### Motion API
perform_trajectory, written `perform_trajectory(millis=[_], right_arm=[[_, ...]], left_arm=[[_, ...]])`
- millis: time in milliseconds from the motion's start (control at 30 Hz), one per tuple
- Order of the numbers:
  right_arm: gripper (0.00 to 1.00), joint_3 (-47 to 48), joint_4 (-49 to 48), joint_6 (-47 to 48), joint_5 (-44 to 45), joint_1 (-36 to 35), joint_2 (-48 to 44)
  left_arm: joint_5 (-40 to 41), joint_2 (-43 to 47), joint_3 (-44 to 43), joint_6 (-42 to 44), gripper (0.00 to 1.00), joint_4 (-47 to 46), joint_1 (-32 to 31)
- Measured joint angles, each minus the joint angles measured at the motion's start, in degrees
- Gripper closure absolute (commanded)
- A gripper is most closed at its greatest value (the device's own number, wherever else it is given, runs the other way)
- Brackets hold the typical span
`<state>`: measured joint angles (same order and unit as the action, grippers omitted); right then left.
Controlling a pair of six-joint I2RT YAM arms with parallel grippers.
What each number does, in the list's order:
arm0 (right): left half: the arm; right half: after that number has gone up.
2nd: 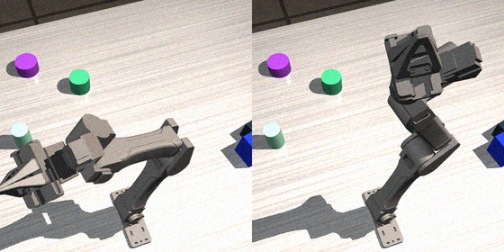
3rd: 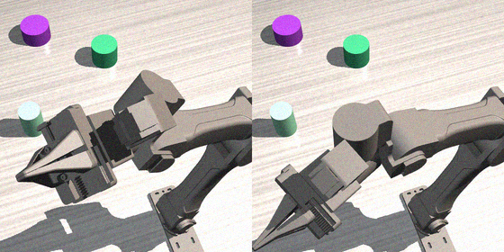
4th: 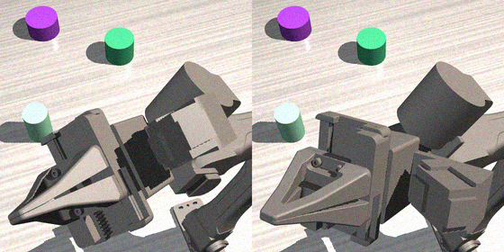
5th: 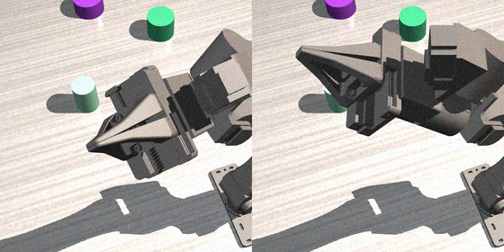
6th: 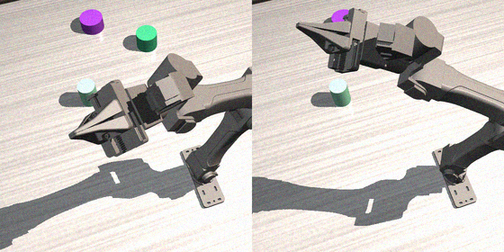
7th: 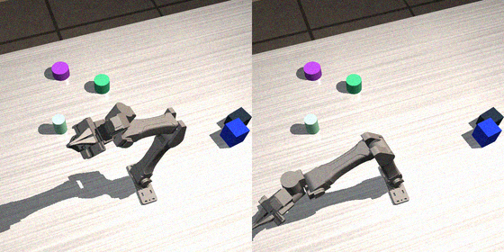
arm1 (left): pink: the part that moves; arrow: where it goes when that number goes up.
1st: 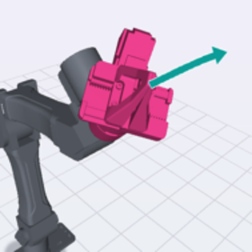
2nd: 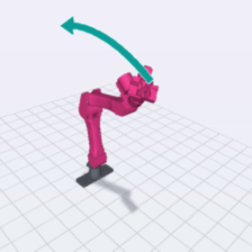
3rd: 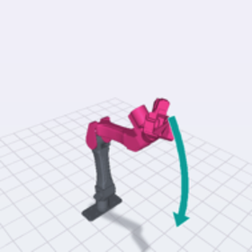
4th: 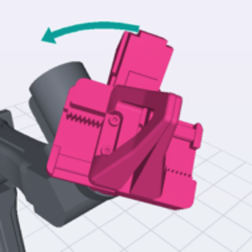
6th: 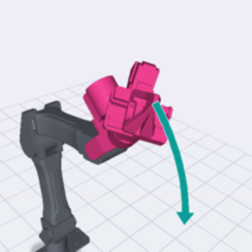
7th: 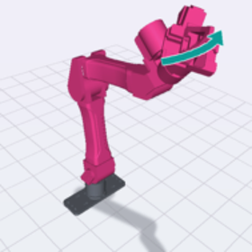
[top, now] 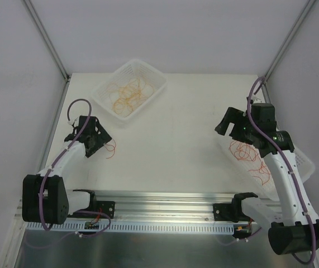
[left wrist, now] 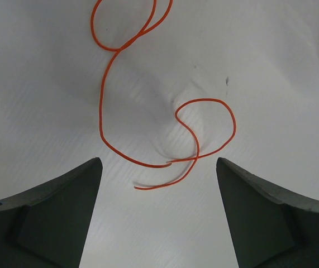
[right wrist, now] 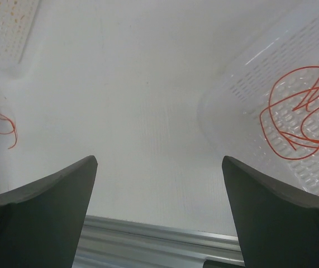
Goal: Untangle the cables
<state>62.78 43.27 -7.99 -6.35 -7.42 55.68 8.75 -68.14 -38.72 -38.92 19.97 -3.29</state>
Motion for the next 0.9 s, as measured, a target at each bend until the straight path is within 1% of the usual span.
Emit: perform_trajectory(millis=[33, 67, 133, 167, 200, 267, 333, 433, 533, 600, 633, 733, 900], right_arm=[[0.01, -0.2, -0.3, 0.1, -0.3, -1.0, 0.4], [0.01, -0.3, -0.7, 0.2, -0.7, -2.0, 0.9], [0.0, -0.4, -1.4, 0.5, -1.3, -3.7, 1.7], [0.0, -0.4, -1.8, 0.6, -1.6, -4.6, 2.2], [0.0, -0.4, -2.1, 0.8, -1.9, -5.6, 2.6], [0.01, -0.4, -2.7, 1.1, -2.1, -7.3, 3.4], [0.0, -0.4, -3.1, 1.6, -2.2, -9.3, 4.2], [0.0, -0.4, -3.4, 2.4, -2.1, -11.7, 4.9], [0.01, 0.1, -3.7, 3.5, -2.2, -13.9, 5.4], [0.0, 1.2, -4.0, 4.3, -2.5, -15.4, 6.3], [0.0, 1.9, -4.2, 4.6, -2.7, -16.2, 6.8], [0.0, 3.8, -5.2, 5.7, -3.8, -19.0, 8.5], [0.0, 5.2, -8.4, 6.2, -6.8, -22.4, 10.5]], left_arm=[[0.1, -1.2, 0.0, -1.0, 0.26, -0.1, 0.0], [0.3, -2.3, 0.0, -1.9, 0.3, -0.1, 0.0], [0.5, -4.7, 0.0, -3.6, 0.45, -0.3, 0.0], [0.5, -5.6, 0.0, -4.3, 0.69, -0.5, 0.0], [0.6, -6.2, 0.0, -4.8, 0.82, -0.6, 0.0], [0.7, -6.7, 0.0, -4.9, 1.0, -0.7, 0.0], [0.7, -5.9, 0.0, -3.9, 1.0, -0.8, 0.0], [0.0, -1.5, 0.0, -1.5, 1.0, -0.5, 0.0], [-2.4, 4.0, -0.9, 2.5, 1.0, 0.6, -0.3], [-4.5, 7.7, -3.4, 7.0, 1.0, 1.9, -1.7], [-5.0, 8.3, -3.8, 7.6, 1.0, 1.9, -2.6], [-9.1, 11.8, -6.8, 14.4, 1.0, 2.8, -8.5], [-18.4, 17.4, -10.1, 25.4, 1.0, 3.5, -18.8]])
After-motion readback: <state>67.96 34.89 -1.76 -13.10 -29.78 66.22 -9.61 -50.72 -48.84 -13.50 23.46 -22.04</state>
